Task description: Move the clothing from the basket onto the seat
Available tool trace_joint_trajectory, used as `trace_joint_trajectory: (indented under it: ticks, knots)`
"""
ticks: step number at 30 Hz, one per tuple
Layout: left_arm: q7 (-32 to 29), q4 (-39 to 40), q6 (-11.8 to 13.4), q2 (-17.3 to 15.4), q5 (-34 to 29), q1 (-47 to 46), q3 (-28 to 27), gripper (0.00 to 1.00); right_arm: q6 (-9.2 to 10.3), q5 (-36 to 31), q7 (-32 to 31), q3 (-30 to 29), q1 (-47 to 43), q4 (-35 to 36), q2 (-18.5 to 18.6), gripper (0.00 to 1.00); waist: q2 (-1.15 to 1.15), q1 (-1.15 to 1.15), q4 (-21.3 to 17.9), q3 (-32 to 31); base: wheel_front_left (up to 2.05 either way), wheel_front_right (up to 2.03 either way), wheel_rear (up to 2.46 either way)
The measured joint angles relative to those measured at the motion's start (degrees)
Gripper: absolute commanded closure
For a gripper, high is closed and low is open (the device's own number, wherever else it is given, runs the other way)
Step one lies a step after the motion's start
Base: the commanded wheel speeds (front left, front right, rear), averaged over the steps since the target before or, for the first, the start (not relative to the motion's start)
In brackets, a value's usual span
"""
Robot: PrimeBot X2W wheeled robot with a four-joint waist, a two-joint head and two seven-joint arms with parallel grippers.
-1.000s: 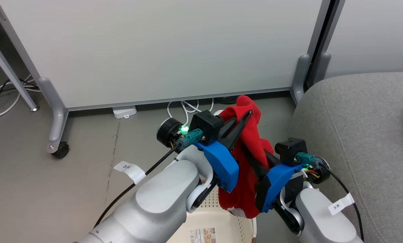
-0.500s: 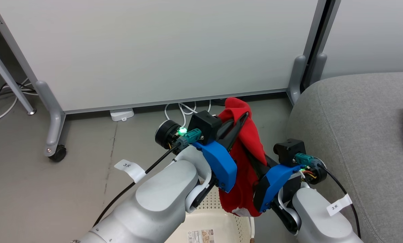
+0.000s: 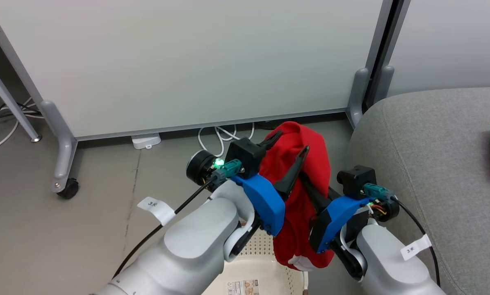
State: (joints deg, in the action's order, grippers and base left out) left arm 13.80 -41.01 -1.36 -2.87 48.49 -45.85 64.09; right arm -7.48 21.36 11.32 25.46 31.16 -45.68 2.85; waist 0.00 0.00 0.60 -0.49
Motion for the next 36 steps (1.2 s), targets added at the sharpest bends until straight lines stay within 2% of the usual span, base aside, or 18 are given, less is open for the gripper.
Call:
trace_joint_trajectory:
  ticks: [7, 11, 12, 13, 15, 20, 21, 22, 26, 29, 36]
  knots:
    - [1.1, 2.99, 0.37, -1.86, -1.65, 4.44, -2.97, 0.0, 0.0, 0.46, 1.41, -1.9, 0.44, -0.52, 0.01, 1.0, 0.0, 0.0, -0.1, 0.19, 0.0, 0.0, 0.0]
    - [1.2, 10.43, 0.81, -4.98, -6.36, 9.91, -9.94, 0.0, 0.0, -0.13, 1.89, -2.99, 0.65, -0.53, 0.01, 1.0, 0.0, 0.0, -0.66, 0.57, 0.0, 0.0, 0.0]
    - [1.2, 10.43, 0.81, -4.98, -6.36, 9.91, -9.94, 0.0, 0.0, -0.13, 1.89, -2.99, 0.65, -0.53, 0.01, 1.0, 0.0, 0.0, -0.66, 0.57, 0.0, 0.0, 0.0]
    - [1.2, 14.05, 0.81, -6.65, -9.43, 14.06, -13.7, 0.0, 0.0, -0.54, 2.04, -3.5, 0.67, -0.29, 0.01, 1.0, 0.0, 0.0, -1.15, 0.77, 0.0, 0.0, 0.0]
    - [1.2, 17.63, 0.63, -7.92, -12.37, 18.45, -17.3, 0.0, 0.0, -0.75, 2.22, -3.99, 0.68, 0.15, 0.01, 1.0, 0.0, 0.0, -1.67, 0.98, 0.0, 0.0, 0.0]
    - [1.2, 23.86, -0.36, -9.72, -19.14, 28.27, -25.83, 0.0, 0.0, -1.66, 2.34, -4.94, 0.63, 1.63, 0.01, 1.0, 0.0, 0.0, -3.11, 1.48, 0.0, 0.0, 0.0]
    - [1.2, 23.86, -0.36, -9.72, -19.14, 28.27, -25.83, 0.0, 0.0, -1.66, 2.34, -4.94, 0.63, 1.63, 0.01, 1.0, 0.0, 0.0, -3.11, 1.48, 0.0, 0.0, 0.0]
    - [1.2, 25.3, -0.83, -10.13, -21.59, 31.55, -28.66, 0.0, 0.0, -1.87, 2.2, -5.25, 0.57, 2.19, 0.01, 1.0, 0.0, 0.0, -3.69, 1.64, 0.0, 0.0, 0.0]
    - [1.21, 28.81, -1.45, -10.12, -26.93, 36.84, -34.45, 0.0, 0.0, -2.69, 1.66, -6.16, -0.09, 3.52, 0.0, 1.0, 0.0, 0.0, -4.97, 1.89, 0.0, 0.0, 0.0]
    - [1.21, 30.74, -1.51, -8.66, -28.91, 40.46, -39.2, 0.0, 0.0, -3.03, 1.09, -6.61, -0.62, 4.59, 0.01, 1.0, 0.0, 0.0, -6.02, 2.07, 0.0, 0.0, 0.0]
    - [1.2, 31.64, -3.92, -6.09, -33.03, 43.92, -44.63, 0.0, 0.0, -3.2, -0.02, -7.2, -1.82, 7.25, 0.0, 1.0, 0.0, 0.0, -9.13, 2.4, 0.0, 0.0, 0.0]
